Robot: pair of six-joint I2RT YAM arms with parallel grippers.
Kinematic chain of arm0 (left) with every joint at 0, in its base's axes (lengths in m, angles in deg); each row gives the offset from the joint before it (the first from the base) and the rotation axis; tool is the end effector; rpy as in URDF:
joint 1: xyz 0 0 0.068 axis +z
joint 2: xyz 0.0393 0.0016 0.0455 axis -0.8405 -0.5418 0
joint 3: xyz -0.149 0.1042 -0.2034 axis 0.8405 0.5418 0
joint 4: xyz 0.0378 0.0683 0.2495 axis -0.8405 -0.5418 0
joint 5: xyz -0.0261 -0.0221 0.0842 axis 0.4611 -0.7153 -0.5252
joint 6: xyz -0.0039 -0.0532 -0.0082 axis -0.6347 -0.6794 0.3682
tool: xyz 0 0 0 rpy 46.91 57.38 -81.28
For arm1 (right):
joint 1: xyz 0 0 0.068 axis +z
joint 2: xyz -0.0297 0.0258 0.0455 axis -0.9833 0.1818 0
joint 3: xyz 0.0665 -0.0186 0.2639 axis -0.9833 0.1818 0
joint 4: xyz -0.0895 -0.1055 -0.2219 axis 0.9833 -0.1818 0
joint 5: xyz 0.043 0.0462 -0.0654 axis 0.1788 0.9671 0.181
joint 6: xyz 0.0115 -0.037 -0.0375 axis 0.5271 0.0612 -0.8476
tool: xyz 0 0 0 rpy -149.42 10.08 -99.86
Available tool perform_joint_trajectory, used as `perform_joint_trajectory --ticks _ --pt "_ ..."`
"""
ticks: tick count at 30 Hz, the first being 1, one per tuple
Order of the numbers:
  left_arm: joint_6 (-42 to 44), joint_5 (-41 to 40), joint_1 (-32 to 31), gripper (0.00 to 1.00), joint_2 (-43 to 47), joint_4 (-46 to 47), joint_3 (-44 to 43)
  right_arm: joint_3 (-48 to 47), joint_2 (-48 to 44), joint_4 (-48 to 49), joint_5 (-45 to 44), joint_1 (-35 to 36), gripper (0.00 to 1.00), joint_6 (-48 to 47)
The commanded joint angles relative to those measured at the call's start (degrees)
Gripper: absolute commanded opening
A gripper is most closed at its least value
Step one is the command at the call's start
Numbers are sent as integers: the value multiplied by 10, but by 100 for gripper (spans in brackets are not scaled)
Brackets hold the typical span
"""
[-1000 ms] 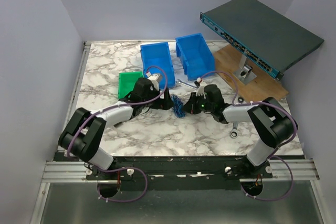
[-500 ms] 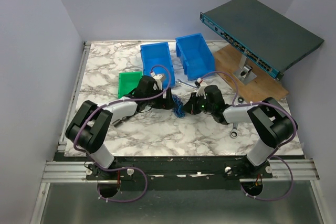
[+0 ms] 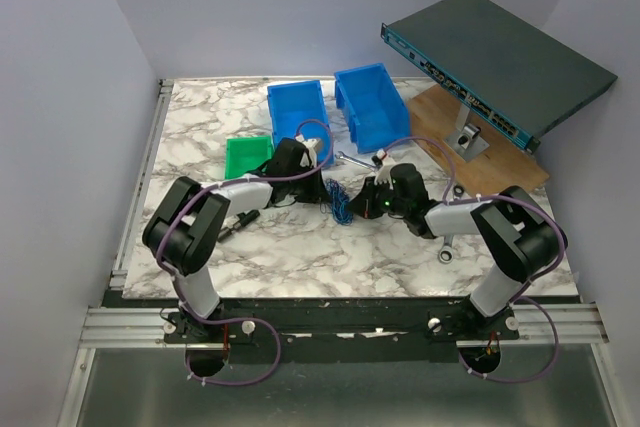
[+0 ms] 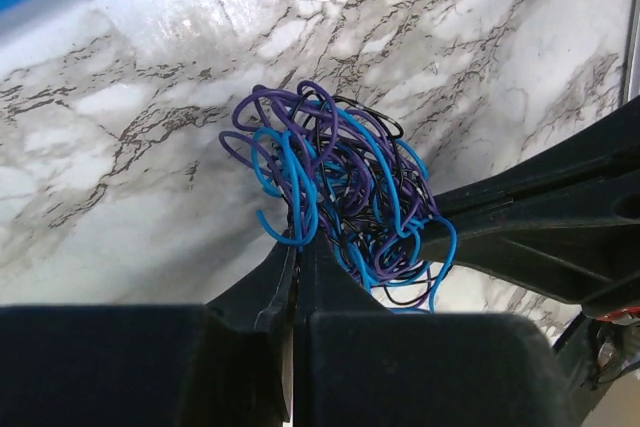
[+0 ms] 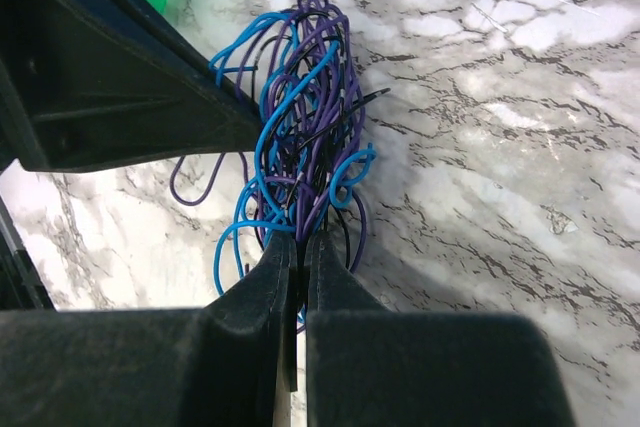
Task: Untangle the cables
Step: Untie the cable.
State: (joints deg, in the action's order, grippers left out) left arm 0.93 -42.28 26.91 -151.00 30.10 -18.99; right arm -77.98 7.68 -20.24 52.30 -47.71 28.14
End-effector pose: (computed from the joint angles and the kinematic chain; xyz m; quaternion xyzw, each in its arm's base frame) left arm 0.3007 -0.1911 0.1596 0.0806 0.9016 -0.3456 0.2472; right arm 0.2570 0.1751 0.1354 -0.1276 0.8440 0.3867 0.3491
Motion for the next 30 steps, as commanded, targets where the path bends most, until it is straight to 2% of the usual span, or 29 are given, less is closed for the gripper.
perform_joint_trajectory --ticks 1,5,12,17,21,25,30 --pt "6 -39 -3 0 55 -12 20 13 -23 -11 -55 3 1 6" --pt "2 -108 7 0 123 12 70 21 -59 -46 -165 2 1 19" --pt "-37 -151 54 0 200 58 147 75 -154 -59 -375 2 1 61" --pt "-54 -210 69 0 269 80 200 100 -198 -76 -481 2 1 89" --pt "-61 -257 69 0 322 99 237 97 -206 -101 -512 2 1 100" --pt "-53 -247 69 0 347 126 255 95 -199 -62 -390 3 1 41" --pt "-71 -313 69 0 379 99 266 83 -185 -68 -381 3 1 29"
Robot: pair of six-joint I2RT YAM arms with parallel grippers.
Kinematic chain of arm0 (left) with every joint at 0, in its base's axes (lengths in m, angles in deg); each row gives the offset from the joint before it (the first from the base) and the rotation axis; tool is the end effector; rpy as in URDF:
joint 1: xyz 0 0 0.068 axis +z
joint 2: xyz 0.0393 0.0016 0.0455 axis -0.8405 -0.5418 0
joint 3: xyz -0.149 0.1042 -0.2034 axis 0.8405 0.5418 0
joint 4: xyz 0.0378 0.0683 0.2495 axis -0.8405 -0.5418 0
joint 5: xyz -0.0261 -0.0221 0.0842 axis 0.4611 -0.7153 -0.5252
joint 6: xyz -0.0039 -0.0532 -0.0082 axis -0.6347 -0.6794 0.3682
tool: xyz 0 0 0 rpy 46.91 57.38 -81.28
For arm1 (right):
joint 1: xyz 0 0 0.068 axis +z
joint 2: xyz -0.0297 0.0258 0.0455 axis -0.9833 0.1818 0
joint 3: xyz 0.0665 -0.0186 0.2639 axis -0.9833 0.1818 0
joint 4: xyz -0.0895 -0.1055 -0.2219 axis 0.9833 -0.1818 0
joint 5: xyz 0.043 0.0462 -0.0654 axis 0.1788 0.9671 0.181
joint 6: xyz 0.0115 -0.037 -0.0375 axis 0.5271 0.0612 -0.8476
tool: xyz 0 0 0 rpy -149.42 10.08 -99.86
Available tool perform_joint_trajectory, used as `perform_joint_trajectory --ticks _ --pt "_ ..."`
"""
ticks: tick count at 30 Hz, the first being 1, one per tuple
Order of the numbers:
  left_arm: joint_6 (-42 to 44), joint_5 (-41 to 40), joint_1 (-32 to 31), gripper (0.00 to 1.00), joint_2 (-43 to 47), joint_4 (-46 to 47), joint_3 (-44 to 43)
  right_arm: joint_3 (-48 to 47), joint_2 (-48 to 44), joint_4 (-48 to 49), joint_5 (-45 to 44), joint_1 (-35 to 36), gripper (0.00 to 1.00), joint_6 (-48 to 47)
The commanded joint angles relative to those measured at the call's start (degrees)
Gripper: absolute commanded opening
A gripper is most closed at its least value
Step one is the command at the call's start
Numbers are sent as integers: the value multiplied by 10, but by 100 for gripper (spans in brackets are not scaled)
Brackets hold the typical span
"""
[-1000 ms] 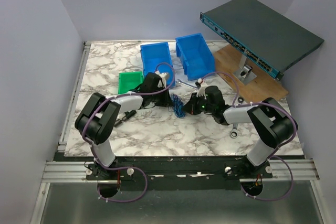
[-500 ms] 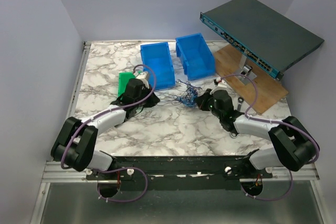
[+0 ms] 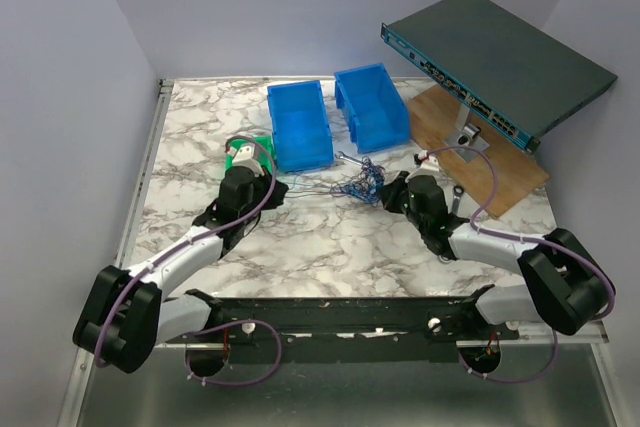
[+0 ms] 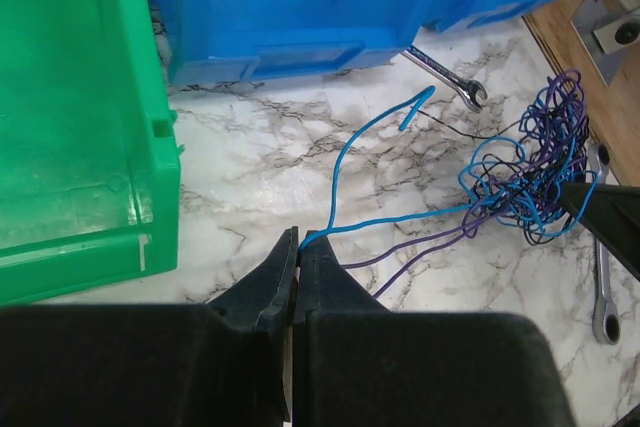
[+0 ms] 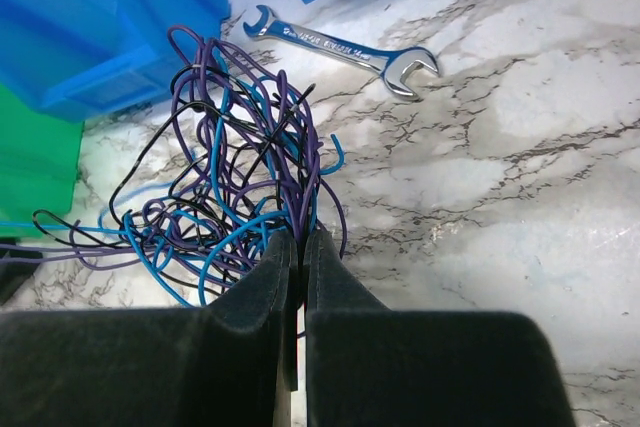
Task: Untangle the cables
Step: Untie the cable.
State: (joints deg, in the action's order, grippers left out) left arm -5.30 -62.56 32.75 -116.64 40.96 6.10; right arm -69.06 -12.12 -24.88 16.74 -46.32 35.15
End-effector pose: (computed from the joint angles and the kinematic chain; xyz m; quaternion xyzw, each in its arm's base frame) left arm 0.2216 -0.1020 0.2075 -0.0745 0.8327 -0.2868 0.4677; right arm 0.2214 0.1349 0.1747 0.0748 0.8284 0.2210 0.5092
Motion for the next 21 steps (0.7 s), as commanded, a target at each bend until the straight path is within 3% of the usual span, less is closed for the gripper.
perform_joint_trajectory --ticks 1,2,4,5,7,14,18,21 --pt "-14 -127 11 0 48 -13 21 -9 14 -26 -20 -11 2 -44" --pt "-17 -137 11 0 59 -9 31 -8 14 -23 -9 -11 6 -45" --pt "2 -115 11 0 74 38 53 -2 21 7 59 -11 45 -65" --pt "20 -68 11 0 73 66 59 1 23 28 102 -11 54 -81" --pt "43 21 8 0 57 95 51 6 36 71 189 -11 64 -88" --pt "62 112 -14 12 -24 86 -8 -8 68 89 253 -12 68 -91" --pt "66 98 -18 48 -35 63 -21 -17 88 96 282 -11 72 -89" --pt "73 67 -23 65 -36 38 -29 -27 108 108 301 -11 74 -84"
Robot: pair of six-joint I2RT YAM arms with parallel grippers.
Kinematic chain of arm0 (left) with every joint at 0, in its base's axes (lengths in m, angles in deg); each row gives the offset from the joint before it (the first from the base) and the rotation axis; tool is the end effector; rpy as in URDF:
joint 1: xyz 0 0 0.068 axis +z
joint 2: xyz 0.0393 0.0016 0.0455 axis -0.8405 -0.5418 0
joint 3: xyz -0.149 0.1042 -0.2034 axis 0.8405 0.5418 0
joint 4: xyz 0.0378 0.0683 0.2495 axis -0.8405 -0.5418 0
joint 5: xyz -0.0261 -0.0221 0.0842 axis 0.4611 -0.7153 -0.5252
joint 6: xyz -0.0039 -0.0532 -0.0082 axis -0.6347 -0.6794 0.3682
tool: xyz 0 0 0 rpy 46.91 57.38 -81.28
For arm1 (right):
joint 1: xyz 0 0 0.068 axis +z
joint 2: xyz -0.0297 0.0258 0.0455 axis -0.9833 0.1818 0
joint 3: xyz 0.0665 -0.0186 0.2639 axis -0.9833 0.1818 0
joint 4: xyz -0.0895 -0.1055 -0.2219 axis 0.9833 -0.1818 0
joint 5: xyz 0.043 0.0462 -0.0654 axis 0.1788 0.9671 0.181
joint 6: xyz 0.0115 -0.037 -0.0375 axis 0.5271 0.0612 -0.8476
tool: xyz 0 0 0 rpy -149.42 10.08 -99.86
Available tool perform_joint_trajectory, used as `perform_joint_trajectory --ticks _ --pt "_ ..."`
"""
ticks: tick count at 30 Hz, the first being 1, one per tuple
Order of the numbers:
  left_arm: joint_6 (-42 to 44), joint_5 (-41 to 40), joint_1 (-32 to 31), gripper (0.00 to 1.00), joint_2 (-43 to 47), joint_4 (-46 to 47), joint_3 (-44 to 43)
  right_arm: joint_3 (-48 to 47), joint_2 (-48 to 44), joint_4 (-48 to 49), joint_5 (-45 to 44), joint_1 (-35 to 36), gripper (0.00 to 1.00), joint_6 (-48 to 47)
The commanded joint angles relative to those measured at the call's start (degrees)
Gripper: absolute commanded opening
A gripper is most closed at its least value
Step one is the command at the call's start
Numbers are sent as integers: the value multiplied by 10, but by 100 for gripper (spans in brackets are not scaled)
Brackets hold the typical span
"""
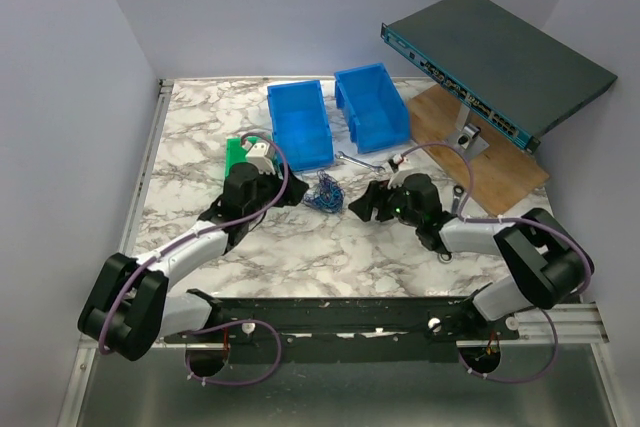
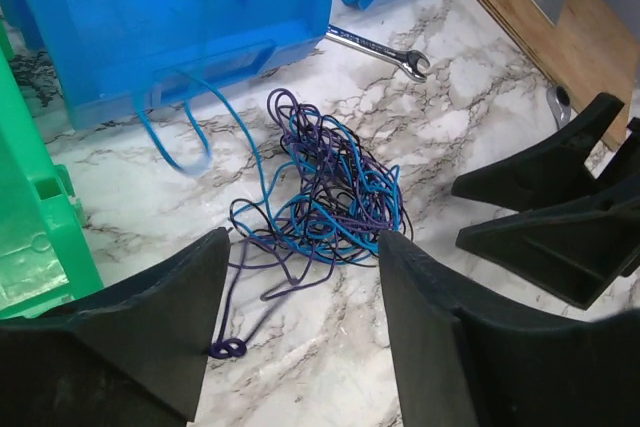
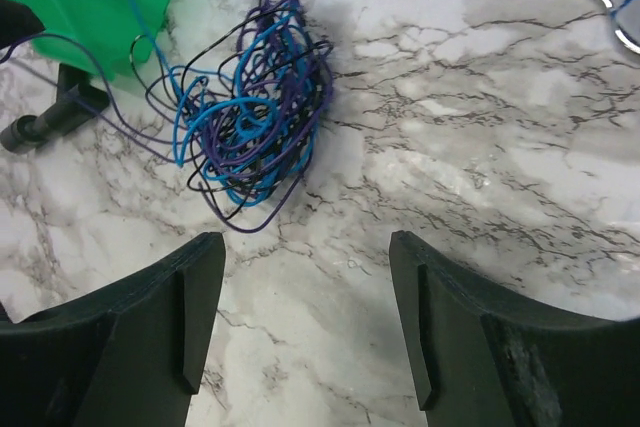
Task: Untangle the cables
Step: Untie the cable.
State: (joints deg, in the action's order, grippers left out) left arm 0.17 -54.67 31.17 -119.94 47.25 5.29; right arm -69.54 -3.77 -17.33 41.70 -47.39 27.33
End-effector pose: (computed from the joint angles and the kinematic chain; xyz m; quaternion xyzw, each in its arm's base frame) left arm 0.2269 -0.1175 0.2103 0.0176 0.8158 -0.3321 0.4732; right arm 0.2285 0.1518 0.1542 -0.0935 0.8291 0.3388 0.4348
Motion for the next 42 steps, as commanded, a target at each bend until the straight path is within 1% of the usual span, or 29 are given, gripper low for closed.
perform_joint_trajectory --ticks 1,3,8,12,13,16,19,20,22,24,25,27,30,36,42 --pt "22 -26 -9 67 -5 -39 -26 -31 36 34 58 0 74 -2" --pt "30 -44 -12 71 -10 -59 -38 -56 59 24 66 4 73 3" --pt "32 -101 -15 74 -2 -84 -43 -117 100 -31 58 17 71 4" --pt "31 -159 -15 76 52 -79 -14 -143 136 -48 59 18 64 11" --pt "33 -164 -15 77 68 -72 -3 -143 145 -42 65 19 63 12" --pt "41 -165 -16 78 99 -47 23 -140 163 -22 83 21 53 17" --pt "53 -130 -15 78 97 -23 27 -138 173 -14 94 23 38 14" --pt "55 -115 -15 78 91 -15 26 -138 175 -13 97 23 31 12" --pt "58 -85 -17 78 79 -4 22 -134 175 -9 105 24 12 9" --pt "61 -64 -18 78 69 4 18 -129 174 -2 117 25 1 6" --pt "62 -55 -18 78 64 8 17 -126 173 0 121 26 1 3" --pt "72 -7 -18 79 46 23 9 -122 165 1 124 29 1 -2" --pt "73 42 -22 79 2 12 -20 -116 157 2 132 31 1 -12" --pt "72 71 -22 78 -101 -75 -103 -85 129 1 139 34 1 -14" --pt "73 87 -23 76 -170 -143 -163 -60 109 -2 134 34 1 -13"
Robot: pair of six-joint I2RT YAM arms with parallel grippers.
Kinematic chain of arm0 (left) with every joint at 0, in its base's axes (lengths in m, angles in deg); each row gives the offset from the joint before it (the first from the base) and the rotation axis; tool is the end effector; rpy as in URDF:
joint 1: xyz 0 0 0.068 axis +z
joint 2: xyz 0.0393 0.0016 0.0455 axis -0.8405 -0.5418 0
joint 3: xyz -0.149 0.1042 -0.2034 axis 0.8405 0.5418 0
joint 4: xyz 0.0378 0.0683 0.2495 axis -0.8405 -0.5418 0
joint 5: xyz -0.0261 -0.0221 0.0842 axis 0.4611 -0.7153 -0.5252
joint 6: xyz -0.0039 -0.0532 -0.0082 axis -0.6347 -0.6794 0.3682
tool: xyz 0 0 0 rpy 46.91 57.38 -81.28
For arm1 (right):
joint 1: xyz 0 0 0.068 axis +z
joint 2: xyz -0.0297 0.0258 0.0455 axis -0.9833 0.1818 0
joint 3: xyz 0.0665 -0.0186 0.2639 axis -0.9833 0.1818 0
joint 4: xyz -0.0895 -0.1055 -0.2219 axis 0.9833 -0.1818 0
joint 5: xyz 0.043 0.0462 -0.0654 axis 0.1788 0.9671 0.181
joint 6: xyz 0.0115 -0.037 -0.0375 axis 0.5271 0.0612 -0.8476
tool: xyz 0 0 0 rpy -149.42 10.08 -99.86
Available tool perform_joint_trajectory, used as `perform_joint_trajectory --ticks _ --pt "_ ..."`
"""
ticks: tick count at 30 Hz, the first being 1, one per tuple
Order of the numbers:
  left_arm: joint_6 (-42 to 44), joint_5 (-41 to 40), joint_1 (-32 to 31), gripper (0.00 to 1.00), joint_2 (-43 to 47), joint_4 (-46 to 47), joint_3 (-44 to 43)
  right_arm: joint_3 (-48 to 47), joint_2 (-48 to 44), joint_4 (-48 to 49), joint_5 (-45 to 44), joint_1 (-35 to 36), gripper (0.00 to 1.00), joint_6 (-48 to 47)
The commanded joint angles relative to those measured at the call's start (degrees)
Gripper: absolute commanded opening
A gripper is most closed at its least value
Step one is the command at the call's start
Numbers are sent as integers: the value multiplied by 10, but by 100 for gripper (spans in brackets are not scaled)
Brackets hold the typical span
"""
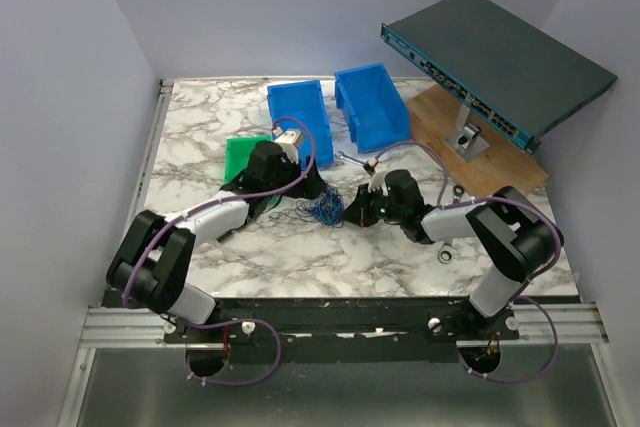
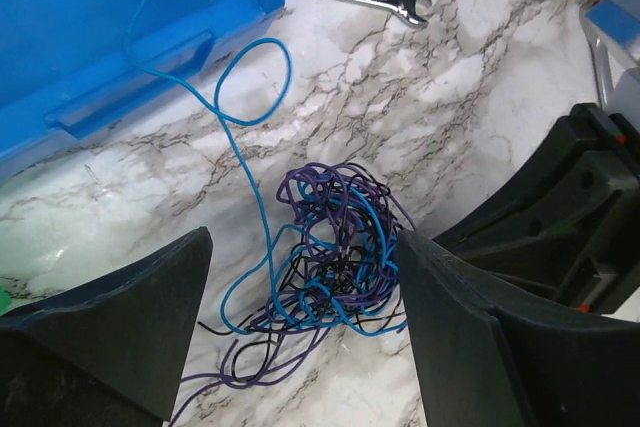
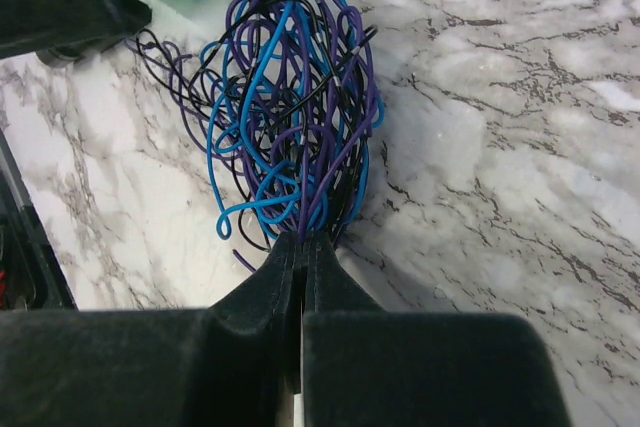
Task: Untangle the cables
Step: Untie the cable.
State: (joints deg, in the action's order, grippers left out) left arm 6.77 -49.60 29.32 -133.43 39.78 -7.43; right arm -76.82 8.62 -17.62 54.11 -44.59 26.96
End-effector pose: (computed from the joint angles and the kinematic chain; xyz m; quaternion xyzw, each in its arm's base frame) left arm 0.2674 -0.1517 0.2080 0.0965 0.8467 -0.3219 0.4125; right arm 0.2443 0.1882 0.1299 -0.1674 0.8330 0.4048 0.3379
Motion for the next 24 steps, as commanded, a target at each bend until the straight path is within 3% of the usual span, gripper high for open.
perform_joint_trajectory --ticks 1,9,12,17,18,19,24 --pt "7 38 -4 75 -43 -78 -43 11 -14 0 8 6 1 -10" --pt "10 71 -10 70 -95 -106 -80 0 -5 -4 9 6 1 -10" --pt "15 67 -15 49 -121 -133 -106 2 -7 -4 9 6 1 -10" --pt "15 78 -15 25 -142 -158 -123 4 -16 -8 -10 6 1 -9" --pt "16 85 -16 15 -149 -161 -129 3 -17 -10 -19 6 1 -7" --pt "16 87 -16 0 -153 -168 -133 4 -21 -15 -36 5 1 -5" --pt "-5 -25 -6 0 -77 -143 -79 12 -68 -80 -225 6 1 25"
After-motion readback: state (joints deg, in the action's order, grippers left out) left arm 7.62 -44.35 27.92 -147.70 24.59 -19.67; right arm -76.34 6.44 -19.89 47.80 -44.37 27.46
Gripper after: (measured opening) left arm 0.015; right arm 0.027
